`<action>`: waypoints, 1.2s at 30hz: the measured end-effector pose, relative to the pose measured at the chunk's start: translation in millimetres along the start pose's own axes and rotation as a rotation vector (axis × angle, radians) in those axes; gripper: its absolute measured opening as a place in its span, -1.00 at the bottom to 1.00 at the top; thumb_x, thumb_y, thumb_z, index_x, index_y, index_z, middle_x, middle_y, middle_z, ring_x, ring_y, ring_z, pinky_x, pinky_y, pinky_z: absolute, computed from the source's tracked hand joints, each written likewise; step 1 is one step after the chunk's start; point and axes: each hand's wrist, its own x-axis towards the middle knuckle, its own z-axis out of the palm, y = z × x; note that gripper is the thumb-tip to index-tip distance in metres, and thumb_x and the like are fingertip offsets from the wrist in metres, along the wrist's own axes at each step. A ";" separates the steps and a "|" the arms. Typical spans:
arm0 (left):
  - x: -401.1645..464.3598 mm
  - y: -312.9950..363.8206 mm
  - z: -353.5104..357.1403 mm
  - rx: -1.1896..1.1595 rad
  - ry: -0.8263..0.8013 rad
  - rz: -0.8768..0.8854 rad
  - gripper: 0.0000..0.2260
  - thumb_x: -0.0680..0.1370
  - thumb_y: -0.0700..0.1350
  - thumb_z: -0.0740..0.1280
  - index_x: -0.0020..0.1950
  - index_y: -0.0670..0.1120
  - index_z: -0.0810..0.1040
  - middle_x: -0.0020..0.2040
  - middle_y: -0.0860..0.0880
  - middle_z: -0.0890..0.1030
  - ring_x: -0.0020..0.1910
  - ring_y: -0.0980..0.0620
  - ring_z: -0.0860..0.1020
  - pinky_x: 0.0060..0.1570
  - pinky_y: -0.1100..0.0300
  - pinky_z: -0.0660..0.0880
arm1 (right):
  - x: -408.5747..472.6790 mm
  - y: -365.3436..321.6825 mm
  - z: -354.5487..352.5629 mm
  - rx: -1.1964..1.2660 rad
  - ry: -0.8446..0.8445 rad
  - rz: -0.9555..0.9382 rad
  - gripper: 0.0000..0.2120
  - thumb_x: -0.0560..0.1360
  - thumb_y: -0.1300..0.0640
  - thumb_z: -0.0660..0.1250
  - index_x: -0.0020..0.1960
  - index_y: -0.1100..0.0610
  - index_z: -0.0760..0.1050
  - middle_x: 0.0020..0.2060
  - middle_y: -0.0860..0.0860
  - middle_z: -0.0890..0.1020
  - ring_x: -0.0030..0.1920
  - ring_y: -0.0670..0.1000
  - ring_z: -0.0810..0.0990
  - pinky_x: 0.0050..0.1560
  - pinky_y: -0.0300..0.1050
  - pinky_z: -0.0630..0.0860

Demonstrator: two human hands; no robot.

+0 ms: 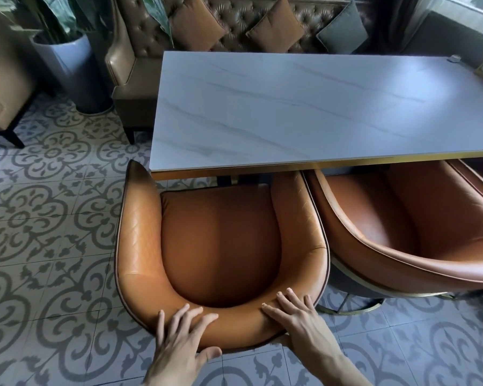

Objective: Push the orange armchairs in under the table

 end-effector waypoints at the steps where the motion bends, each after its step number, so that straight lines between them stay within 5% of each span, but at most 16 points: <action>1: 1.5 0.7 -4.9 0.023 0.020 0.008 -0.44 0.41 0.52 -0.01 0.36 0.39 0.25 0.35 0.21 0.39 0.44 0.11 0.13 0.40 -0.09 -0.33 | 0.4 -0.7 -0.5 0.008 0.002 0.014 -0.06 0.03 -0.10 0.74 0.36 -0.17 0.48 0.22 0.07 0.67 0.26 0.20 0.62 0.05 0.26 0.64; 3: 4.2 1.4 -9.1 0.007 0.027 0.005 -0.34 0.34 0.51 -0.06 0.42 0.37 0.15 0.45 0.23 0.20 0.51 0.12 -0.07 0.37 -0.10 -0.44 | -1.4 -4.6 -2.8 0.021 0.018 0.040 -0.06 0.06 -0.04 0.74 0.38 -0.18 0.47 0.27 0.08 0.64 0.32 0.21 0.58 0.11 0.31 0.60; 6: 0.3 5.5 -7.2 0.013 0.064 0.011 -0.29 0.32 0.47 -0.13 0.46 0.33 0.12 0.52 0.19 0.13 0.54 0.06 -0.12 0.39 -0.08 -0.43 | -8.8 -11.9 4.7 0.041 0.061 0.075 -0.03 0.08 0.07 0.74 0.41 -0.18 0.43 0.32 0.09 0.61 0.36 0.23 0.53 0.19 0.32 0.56; 11: -9.9 11.3 -3.5 0.023 0.007 -0.063 -0.46 0.39 0.37 0.11 0.33 0.26 0.40 0.27 0.08 0.56 0.37 0.00 0.28 0.42 0.03 -0.26 | -13.7 -18.9 7.2 0.056 0.101 0.128 -0.02 0.00 0.09 0.74 0.37 -0.16 0.48 0.28 0.10 0.63 0.32 0.23 0.57 0.14 0.26 0.60; 21: -0.5 2.8 13.4 -0.002 0.079 -0.001 -0.50 0.42 0.36 0.15 0.32 0.26 0.42 0.26 0.11 0.52 0.38 -0.03 0.32 0.42 -0.09 -0.10 | -5.2 -10.9 14.1 -0.036 0.082 0.101 -0.05 -0.04 0.04 0.77 0.33 -0.09 0.57 0.22 0.15 0.67 0.24 0.25 0.63 -0.01 0.27 0.66; 25: 2.7 -2.2 9.0 -0.012 0.069 0.039 -0.50 0.46 0.42 0.06 0.36 0.31 0.33 0.32 0.20 0.44 0.44 0.05 0.19 0.44 -0.04 -0.24 | -1.6 -9.2 7.0 -0.088 0.102 0.077 -0.08 0.02 0.00 0.76 0.34 -0.11 0.53 0.20 0.13 0.66 0.23 0.25 0.63 -0.02 0.23 0.67; 28: 2.7 0.3 -1.1 -0.010 0.068 0.012 -0.41 0.44 0.44 -0.03 0.44 0.31 0.17 0.48 0.21 0.20 0.52 0.08 -0.08 0.41 -0.02 -0.42 | -6.5 -23.9 -5.3 -0.051 0.110 0.098 -0.15 0.25 0.02 0.69 0.47 -0.12 0.41 0.40 0.15 0.53 0.44 0.27 0.43 0.26 0.32 0.51; 31: 3.3 7.2 -13.7 0.001 -0.010 -0.031 -0.46 0.54 0.36 0.11 0.49 0.26 0.12 0.54 0.12 0.15 0.55 0.02 -0.07 0.47 -0.07 -0.29 | -14.6 -37.9 -16.4 0.016 0.071 0.111 -0.28 0.56 0.06 0.41 0.61 -0.08 0.14 0.59 0.16 0.19 0.60 0.23 0.04 0.50 0.31 0.18; 36: -16.1 23.8 -36.6 0.016 -0.047 -0.024 -0.43 0.58 0.26 0.17 0.54 0.17 0.12 0.58 0.04 0.14 0.54 0.00 0.04 0.51 -0.02 -0.04 | -31.4 -55.4 -33.9 0.094 0.043 0.118 -0.35 0.58 -0.05 0.37 0.59 -0.08 0.18 0.52 0.14 0.28 0.54 0.20 0.16 0.43 0.25 0.34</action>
